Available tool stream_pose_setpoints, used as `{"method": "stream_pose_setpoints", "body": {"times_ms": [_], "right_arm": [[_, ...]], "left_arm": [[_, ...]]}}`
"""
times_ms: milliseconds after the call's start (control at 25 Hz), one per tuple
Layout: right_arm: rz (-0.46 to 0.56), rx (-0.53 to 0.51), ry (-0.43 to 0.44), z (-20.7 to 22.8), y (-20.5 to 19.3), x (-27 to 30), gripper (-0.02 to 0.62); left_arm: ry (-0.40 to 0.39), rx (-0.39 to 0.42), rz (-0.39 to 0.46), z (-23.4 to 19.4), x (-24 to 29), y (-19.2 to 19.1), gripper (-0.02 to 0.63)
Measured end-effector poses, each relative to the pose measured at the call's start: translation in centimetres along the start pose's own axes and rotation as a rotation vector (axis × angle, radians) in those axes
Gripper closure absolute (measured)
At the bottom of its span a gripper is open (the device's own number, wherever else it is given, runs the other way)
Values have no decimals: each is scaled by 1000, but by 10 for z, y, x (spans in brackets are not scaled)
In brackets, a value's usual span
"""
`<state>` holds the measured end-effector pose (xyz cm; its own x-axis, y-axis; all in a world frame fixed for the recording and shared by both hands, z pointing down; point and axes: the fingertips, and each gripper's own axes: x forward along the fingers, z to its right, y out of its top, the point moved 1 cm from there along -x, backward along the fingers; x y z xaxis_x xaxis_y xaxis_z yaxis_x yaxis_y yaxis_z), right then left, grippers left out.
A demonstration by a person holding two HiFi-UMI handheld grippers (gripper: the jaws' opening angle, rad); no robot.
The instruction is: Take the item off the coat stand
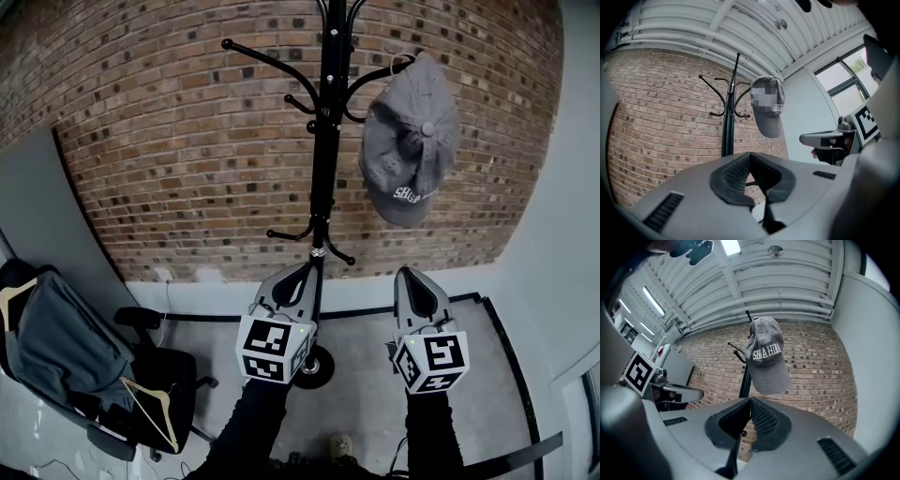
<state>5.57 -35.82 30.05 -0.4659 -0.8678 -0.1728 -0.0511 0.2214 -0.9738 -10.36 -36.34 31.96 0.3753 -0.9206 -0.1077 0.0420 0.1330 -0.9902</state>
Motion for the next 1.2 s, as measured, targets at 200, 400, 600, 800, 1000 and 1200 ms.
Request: {"method": "stream_pose_setpoints", "body": {"times_ms": [200,400,600,800,1000,1200], "right_arm": [[11,17,43,17,-5,16,606],[35,43,96,29,-8,28,604],[53,73,194,29,-11,39,523],[64,143,290,31,-18,49,460],[71,191,360,35,-21,60,407],[119,272,422,44,-19,70,387]], "left_arm": [[30,8,4,0,20,2,601],[52,12,-1,0,35,1,601],[74,23,-9,-1,48,-2,600],[97,49,-13,-3,56,-3,601],[120,42,-15,-7,64,-6,601],[145,48,-16,-10,70,-8,600]]}}
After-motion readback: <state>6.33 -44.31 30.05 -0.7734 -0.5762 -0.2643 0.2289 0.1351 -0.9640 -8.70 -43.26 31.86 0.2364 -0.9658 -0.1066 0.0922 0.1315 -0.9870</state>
